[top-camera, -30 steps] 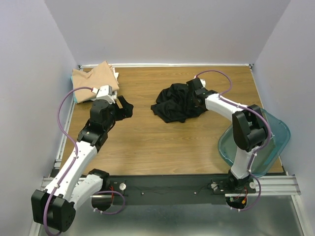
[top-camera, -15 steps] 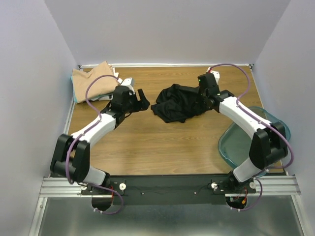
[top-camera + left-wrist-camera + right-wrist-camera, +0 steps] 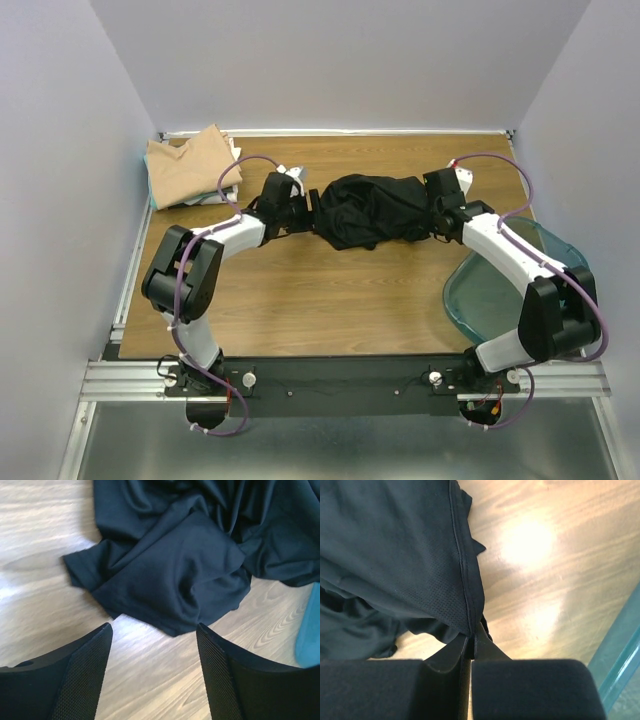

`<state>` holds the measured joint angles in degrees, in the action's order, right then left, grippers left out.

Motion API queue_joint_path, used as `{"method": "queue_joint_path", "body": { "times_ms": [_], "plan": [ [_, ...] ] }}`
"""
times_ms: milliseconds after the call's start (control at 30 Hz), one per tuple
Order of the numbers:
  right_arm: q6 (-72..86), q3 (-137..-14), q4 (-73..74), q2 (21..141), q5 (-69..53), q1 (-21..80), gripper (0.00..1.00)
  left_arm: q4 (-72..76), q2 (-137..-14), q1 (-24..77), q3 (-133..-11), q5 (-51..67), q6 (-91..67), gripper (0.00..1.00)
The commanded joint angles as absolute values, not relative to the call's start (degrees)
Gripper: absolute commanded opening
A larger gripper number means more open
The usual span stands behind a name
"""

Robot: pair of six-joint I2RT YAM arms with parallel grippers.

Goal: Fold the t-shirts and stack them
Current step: Flatten the tshirt out

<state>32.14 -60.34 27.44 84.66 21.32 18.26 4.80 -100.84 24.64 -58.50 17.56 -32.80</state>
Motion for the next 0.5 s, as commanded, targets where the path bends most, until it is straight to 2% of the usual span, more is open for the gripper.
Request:
{"method": "queue_joint_path", "body": {
  "times_ms": [0,100,467],
  "plan": [
    [34.6,-58.7,29.0,81.7,21.8,17.8,0.09,4.7,-103.8,25.8,-62.0,18.7,-33.0,0.75],
    [34.5,-57.8,29.0,80.4,21.9,17.8,0.09,2.9,-106.2,26.1,-63.9,17.3,-32.7,0.66],
    [34.5,-55.6,29.2,79.0,21.7,17.2,0.09,-2.4,-107.3,27.1,-66.0,8.2,-32.2,0.64]
  ]
}}
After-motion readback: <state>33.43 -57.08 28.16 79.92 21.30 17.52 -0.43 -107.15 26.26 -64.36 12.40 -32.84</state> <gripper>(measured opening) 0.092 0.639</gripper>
